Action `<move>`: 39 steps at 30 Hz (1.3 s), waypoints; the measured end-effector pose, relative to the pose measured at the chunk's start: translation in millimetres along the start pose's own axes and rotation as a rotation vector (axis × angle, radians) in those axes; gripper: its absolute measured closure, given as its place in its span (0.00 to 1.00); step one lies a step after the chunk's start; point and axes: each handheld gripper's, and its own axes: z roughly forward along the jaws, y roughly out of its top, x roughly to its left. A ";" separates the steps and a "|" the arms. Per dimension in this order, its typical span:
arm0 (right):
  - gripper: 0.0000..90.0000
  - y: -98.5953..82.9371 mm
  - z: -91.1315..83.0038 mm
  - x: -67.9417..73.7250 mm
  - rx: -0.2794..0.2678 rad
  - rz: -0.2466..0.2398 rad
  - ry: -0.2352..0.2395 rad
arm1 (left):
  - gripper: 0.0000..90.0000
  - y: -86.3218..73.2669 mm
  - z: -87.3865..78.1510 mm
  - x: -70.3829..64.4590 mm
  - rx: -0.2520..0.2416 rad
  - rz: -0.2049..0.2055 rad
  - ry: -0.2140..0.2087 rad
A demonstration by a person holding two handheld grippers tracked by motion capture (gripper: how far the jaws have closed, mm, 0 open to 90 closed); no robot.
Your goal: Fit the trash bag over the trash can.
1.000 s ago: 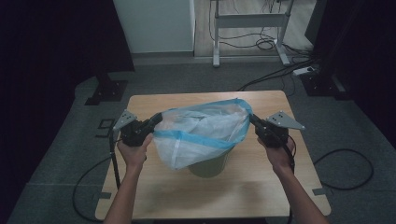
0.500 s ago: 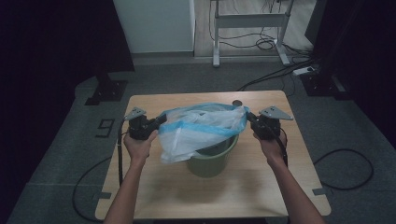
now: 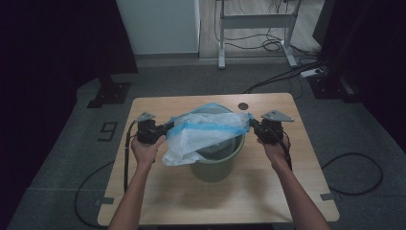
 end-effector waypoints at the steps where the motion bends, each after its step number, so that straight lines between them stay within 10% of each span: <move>1: 0.99 0.0 0.0 0.0 0.000 0.000 0.000 | 0.99 0.0 0.0 0.0 0.000 0.000 0.000; 15: 0.99 -16.2 1.1 0.5 0.073 -0.013 0.024 | 0.99 -10.2 2.9 -0.5 0.057 -0.013 -0.042; 31: 0.99 -3.9 -4.6 -4.0 -0.019 0.022 0.003 | 0.99 4.4 -1.4 -0.1 0.005 0.018 0.022; 39: 0.99 -3.3 10.2 -7.5 0.032 0.039 0.001 | 0.99 4.0 15.7 7.2 0.089 -0.013 0.016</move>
